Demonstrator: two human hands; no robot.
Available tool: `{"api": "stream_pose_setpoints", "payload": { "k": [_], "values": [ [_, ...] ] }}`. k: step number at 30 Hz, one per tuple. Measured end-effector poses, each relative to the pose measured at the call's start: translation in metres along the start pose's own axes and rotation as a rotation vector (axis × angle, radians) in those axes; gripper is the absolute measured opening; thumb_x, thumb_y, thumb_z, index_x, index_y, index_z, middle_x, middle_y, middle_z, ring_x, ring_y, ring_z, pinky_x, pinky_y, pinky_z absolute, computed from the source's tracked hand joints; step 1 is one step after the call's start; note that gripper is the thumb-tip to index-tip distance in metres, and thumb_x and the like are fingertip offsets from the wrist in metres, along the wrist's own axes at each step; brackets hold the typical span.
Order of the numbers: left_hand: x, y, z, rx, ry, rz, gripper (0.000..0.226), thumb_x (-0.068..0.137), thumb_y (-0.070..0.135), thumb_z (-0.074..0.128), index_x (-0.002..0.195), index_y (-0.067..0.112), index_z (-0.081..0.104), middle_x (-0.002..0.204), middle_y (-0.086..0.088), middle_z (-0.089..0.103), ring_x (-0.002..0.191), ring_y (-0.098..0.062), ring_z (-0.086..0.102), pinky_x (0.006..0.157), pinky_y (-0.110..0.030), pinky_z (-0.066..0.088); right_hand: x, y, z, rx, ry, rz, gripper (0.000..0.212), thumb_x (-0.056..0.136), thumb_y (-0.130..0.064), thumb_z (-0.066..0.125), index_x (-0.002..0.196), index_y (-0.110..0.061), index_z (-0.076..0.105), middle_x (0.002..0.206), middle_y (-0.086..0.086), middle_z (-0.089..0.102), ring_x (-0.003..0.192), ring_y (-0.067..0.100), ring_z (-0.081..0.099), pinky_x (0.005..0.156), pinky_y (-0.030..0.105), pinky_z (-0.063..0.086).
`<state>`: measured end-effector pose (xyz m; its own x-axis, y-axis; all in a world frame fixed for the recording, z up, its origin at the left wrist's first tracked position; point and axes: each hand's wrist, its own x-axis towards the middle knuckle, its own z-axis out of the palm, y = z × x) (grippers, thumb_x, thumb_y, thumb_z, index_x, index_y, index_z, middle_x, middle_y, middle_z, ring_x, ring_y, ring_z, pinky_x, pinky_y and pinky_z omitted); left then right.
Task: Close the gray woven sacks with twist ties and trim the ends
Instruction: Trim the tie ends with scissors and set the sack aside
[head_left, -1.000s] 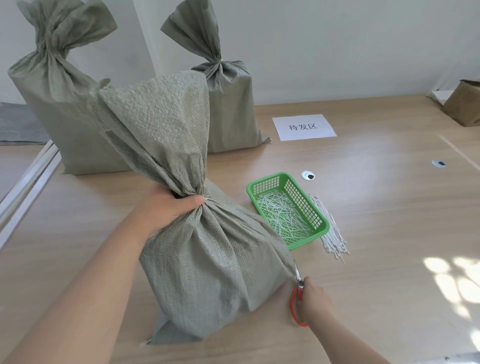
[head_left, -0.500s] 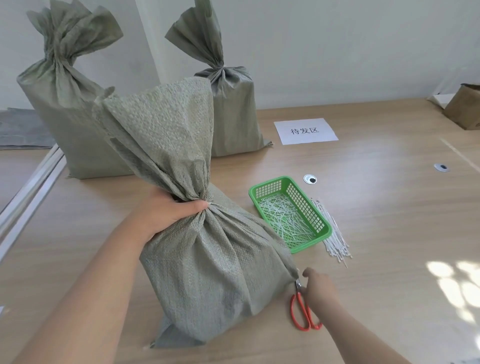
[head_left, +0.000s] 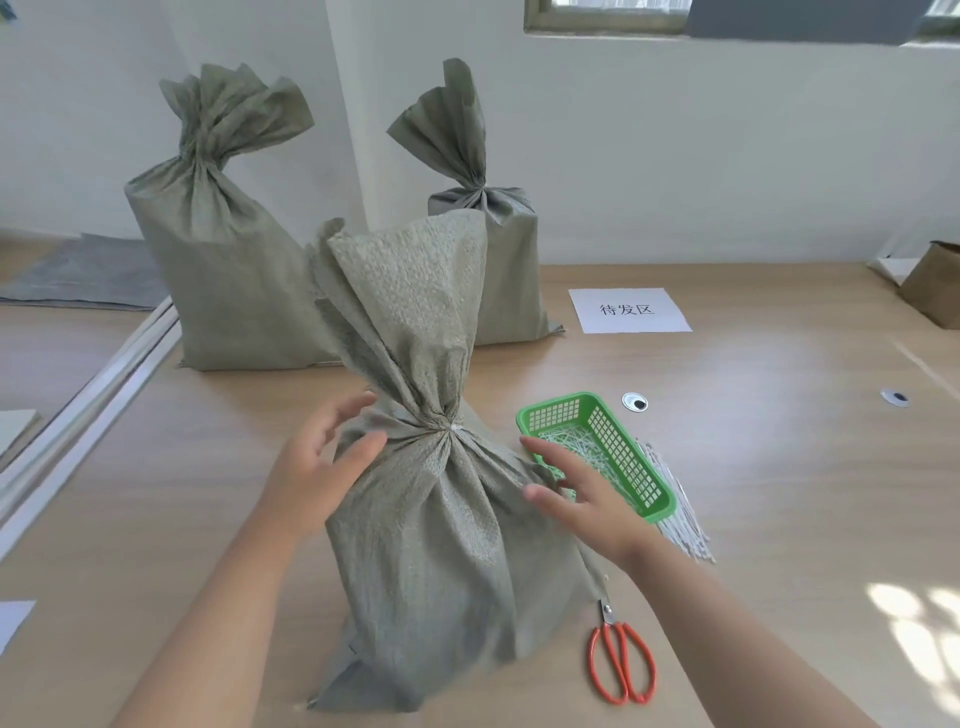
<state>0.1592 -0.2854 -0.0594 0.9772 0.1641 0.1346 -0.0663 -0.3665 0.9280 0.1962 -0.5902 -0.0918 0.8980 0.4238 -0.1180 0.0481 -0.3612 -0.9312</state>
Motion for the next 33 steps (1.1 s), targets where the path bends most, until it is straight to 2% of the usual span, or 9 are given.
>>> {"api": "stream_pose_setpoints", "payload": {
  "k": [4, 7, 10, 15, 17, 24, 28, 30, 33],
  "values": [
    [-0.029, -0.033, -0.010, -0.091, 0.035, -0.048, 0.070, 0.069, 0.062, 0.071, 0.133, 0.048, 0.048, 0.134, 0.039, 0.054, 0.136, 0.005, 0.044, 0.111, -0.029, 0.034, 0.004, 0.004, 0.004, -0.099, -0.093, -0.010, 0.089, 0.076, -0.041, 0.082, 0.151, -0.031, 0.035, 0.146, -0.016, 0.040, 0.117, -0.033, 0.034, 0.095, -0.005, 0.029],
    [-0.054, -0.065, -0.004, -0.207, -0.028, -0.180, 0.102, 0.051, 0.070, 0.087, 0.139, 0.043, 0.044, 0.139, 0.024, 0.057, 0.133, -0.007, 0.053, 0.107, -0.036, 0.043, 0.003, 0.016, 0.008, -0.208, -0.140, 0.038, 0.112, 0.060, -0.060, 0.088, 0.152, -0.042, 0.026, 0.154, -0.019, 0.033, 0.139, -0.005, 0.033, 0.119, 0.030, 0.029],
    [-0.078, -0.083, 0.014, -0.298, -0.076, -0.324, 0.112, 0.030, 0.066, 0.096, 0.129, 0.036, 0.053, 0.121, 0.013, 0.071, 0.115, -0.012, 0.067, 0.091, -0.031, 0.055, -0.002, 0.027, 0.013, -0.162, -0.158, 0.091, 0.124, 0.052, -0.050, 0.096, 0.152, -0.044, 0.022, 0.152, -0.021, 0.036, 0.140, 0.002, 0.037, 0.121, 0.041, 0.027],
    [-0.088, -0.090, 0.029, -0.371, -0.111, -0.424, 0.110, 0.025, 0.057, 0.100, 0.122, 0.022, 0.062, 0.110, 0.001, 0.077, 0.100, -0.017, 0.074, 0.073, -0.029, 0.060, -0.004, 0.023, 0.019, -0.057, -0.134, 0.148, 0.101, 0.057, -0.022, 0.098, 0.132, -0.052, 0.038, 0.130, -0.024, 0.057, 0.115, -0.014, 0.055, 0.110, 0.024, 0.041],
    [-0.085, -0.086, 0.027, -0.366, -0.107, -0.420, 0.107, 0.027, 0.059, 0.099, 0.121, 0.024, 0.062, 0.110, 0.004, 0.077, 0.101, -0.016, 0.074, 0.074, -0.028, 0.059, -0.007, 0.017, 0.022, -0.054, -0.089, 0.151, 0.088, 0.061, -0.013, 0.094, 0.122, -0.050, 0.042, 0.118, -0.029, 0.056, 0.102, -0.026, 0.054, 0.097, 0.006, 0.042],
    [-0.079, -0.089, 0.014, -0.334, -0.112, -0.389, 0.085, 0.046, 0.042, 0.090, 0.125, 0.032, 0.060, 0.110, 0.011, 0.075, 0.105, -0.014, 0.072, 0.082, -0.033, 0.059, -0.015, 0.007, 0.038, -0.024, 0.006, 0.121, 0.078, 0.066, -0.006, 0.090, 0.111, -0.049, 0.043, 0.112, -0.034, 0.049, 0.092, -0.036, 0.048, 0.075, -0.007, 0.036],
    [-0.072, -0.077, 0.004, -0.341, -0.098, -0.323, 0.076, 0.048, 0.042, 0.084, 0.119, 0.029, 0.061, 0.101, 0.012, 0.076, 0.094, -0.009, 0.074, 0.069, -0.024, 0.058, -0.019, -0.001, 0.046, 0.022, 0.046, 0.135, 0.086, 0.059, -0.025, 0.096, 0.128, -0.046, 0.050, 0.120, -0.023, 0.067, 0.114, -0.007, 0.061, 0.097, 0.017, 0.048],
    [-0.066, -0.069, -0.001, -0.339, -0.100, -0.296, 0.064, 0.063, 0.029, 0.089, 0.119, 0.029, 0.059, 0.098, 0.009, 0.076, 0.091, -0.009, 0.074, 0.065, -0.021, 0.058, -0.021, -0.005, 0.050, 0.055, 0.069, 0.102, 0.098, 0.054, -0.036, 0.097, 0.139, -0.039, 0.048, 0.126, -0.013, 0.068, 0.119, 0.008, 0.063, 0.106, 0.038, 0.048],
    [-0.057, -0.051, -0.009, -0.337, -0.098, -0.267, 0.054, 0.075, 0.009, 0.085, 0.117, 0.032, 0.059, 0.098, 0.009, 0.076, 0.085, -0.004, 0.073, 0.063, -0.018, 0.057, -0.023, -0.012, 0.052, 0.113, 0.094, 0.061, 0.105, 0.055, -0.036, 0.098, 0.145, -0.032, 0.044, 0.130, -0.006, 0.067, 0.122, 0.015, 0.062, 0.108, 0.049, 0.046]
  ]
}}
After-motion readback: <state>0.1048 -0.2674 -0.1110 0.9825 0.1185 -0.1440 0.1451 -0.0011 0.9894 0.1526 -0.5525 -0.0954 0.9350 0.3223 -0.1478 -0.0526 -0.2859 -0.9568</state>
